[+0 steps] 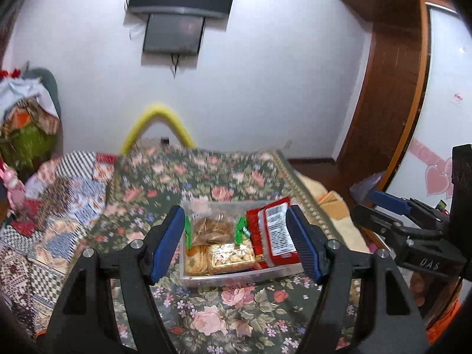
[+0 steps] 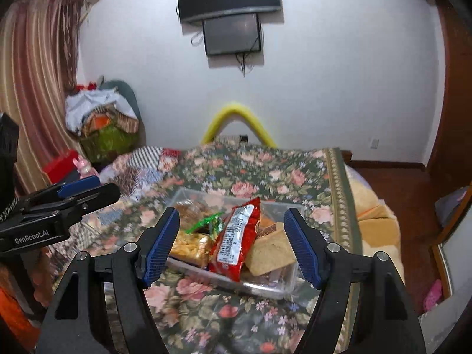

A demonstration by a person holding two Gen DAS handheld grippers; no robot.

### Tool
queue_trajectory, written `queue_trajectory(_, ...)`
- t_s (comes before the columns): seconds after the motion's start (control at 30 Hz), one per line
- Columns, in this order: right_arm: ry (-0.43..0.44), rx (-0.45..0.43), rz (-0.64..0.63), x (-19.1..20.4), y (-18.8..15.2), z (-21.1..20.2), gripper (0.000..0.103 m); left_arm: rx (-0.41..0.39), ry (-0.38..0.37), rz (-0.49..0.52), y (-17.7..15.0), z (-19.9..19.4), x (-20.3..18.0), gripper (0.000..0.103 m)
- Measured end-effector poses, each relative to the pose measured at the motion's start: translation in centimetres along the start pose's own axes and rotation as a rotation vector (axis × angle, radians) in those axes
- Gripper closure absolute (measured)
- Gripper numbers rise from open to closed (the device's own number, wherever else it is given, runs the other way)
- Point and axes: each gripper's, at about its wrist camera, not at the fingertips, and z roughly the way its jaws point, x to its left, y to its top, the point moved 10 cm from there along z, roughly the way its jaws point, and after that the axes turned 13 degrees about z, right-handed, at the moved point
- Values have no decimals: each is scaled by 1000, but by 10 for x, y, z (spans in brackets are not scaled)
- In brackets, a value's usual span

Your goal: Organize snacks

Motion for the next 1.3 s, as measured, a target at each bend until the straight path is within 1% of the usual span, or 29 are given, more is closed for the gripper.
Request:
queue_trajectory(0.13, 11, -70, -6, 9, 4, -43, 32, -66, 16, 4, 6, -46, -11, 32)
queue_trajectory(0.23, 31, -104, -4, 16, 4, -69, 30, -111, 37, 20, 7, -78, -21, 31)
queue_trajectory(0.33, 40, -132, -9, 21, 0, -89, 25, -154, 58, 39, 9, -104, -32, 23)
queue_trajectory(0.4, 43, -146, -15, 24, -3, -98, 21, -174, 73, 53, 9, -116, -38, 14)
queue_trajectory(0.47, 44, -154, -16, 25, -7, -105, 19, -191, 85, 66, 8, -126, -45, 12)
queue_trajectory(0.53, 47, -152, -15, 26, -11, -106, 16, -196, 87, 80, 7, -131, -51, 9)
queue_trajectory(0.6, 42, -153, -11, 24, -14, -108, 10, -194, 87, 89, 4, -135, -57, 7)
queue_trajectory(0.67, 29, -168, -2, 20, -15, -110, 0, -193, 90, 98, 0, -138, -63, 5)
queue_trajectory(0.8, 16, -177, 5, 17, -21, -117, 0, -192, 89, 98, -5, -143, -67, 2)
queue_trajectory(1.3, 8, -191, 11, 13, -30, -135, 0, -185, 92, 88, -11, -146, -72, 0)
